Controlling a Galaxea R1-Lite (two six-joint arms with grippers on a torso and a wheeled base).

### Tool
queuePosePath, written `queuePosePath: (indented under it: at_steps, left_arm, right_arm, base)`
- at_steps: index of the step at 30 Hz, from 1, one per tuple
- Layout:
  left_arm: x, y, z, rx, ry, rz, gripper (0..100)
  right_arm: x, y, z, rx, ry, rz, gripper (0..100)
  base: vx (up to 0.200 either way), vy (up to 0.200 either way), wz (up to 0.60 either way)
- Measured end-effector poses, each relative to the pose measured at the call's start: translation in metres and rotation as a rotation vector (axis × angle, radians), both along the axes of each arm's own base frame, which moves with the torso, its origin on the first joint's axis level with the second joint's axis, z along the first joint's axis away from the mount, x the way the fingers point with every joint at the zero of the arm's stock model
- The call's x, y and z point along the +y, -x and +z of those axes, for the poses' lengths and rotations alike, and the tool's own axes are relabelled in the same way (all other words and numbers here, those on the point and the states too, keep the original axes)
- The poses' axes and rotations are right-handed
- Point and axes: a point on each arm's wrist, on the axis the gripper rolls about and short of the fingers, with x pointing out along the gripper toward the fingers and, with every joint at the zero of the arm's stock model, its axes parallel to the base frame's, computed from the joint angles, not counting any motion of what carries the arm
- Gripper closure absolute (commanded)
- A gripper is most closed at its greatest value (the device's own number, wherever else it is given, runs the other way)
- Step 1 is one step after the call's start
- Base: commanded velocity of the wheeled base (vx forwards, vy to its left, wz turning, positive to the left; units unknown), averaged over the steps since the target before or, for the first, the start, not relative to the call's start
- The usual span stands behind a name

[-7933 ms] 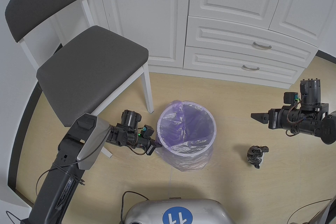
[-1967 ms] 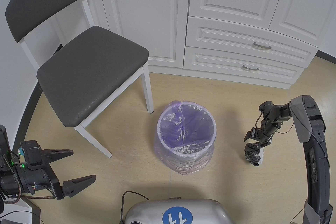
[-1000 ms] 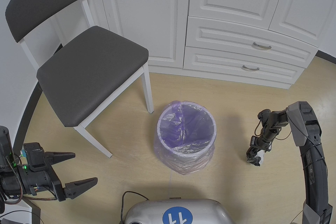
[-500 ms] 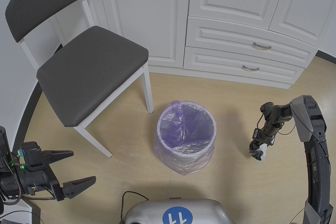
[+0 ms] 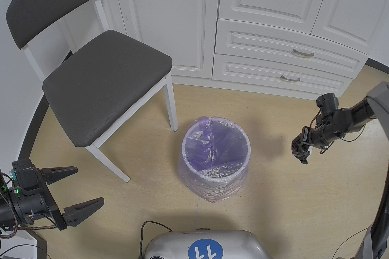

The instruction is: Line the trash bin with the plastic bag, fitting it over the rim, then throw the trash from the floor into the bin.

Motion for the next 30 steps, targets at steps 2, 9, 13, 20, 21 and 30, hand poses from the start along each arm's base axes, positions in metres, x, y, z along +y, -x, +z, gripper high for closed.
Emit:
queuePosePath:
  at_steps: [2,9,13,20,21,30]
  left_arm:
    - [0.0,0.0,0.001,-0.003,0.005,0.002,0]
    - [-0.001,0.0,0.006,-0.019,0.025,-0.004,0]
    - [-0.002,-0.002,0.01,-0.03,0.029,0.007,0]
    - [-0.001,-0.009,0.017,-0.045,0.024,0.087,0]
    - [-0.001,-0.01,0.018,-0.044,0.026,0.098,0]
    - [0.004,-0.018,0.025,-0.047,0.035,0.209,0]
  right_arm:
    - [0.004,0.02,0.018,-0.06,0.019,0.032,100]
    - [0.004,0.087,0.057,-0.26,0.101,0.115,100]
    - [-0.007,0.118,0.066,-0.355,0.157,0.111,100]
    - [-0.024,0.156,0.08,-0.598,0.229,0.039,100]
    - [-0.025,0.161,0.082,-0.639,0.237,0.031,100]
    - [-0.023,0.196,0.109,-0.967,0.295,0.003,100]
  base:
    - [0.0,0.0,0.0]
    - [0.0,0.0,0.0]
    - [0.0,0.0,0.0]
    - [0.0,0.0,0.0]
    - [0.0,0.0,0.0]
    - [0.0,0.0,0.0]
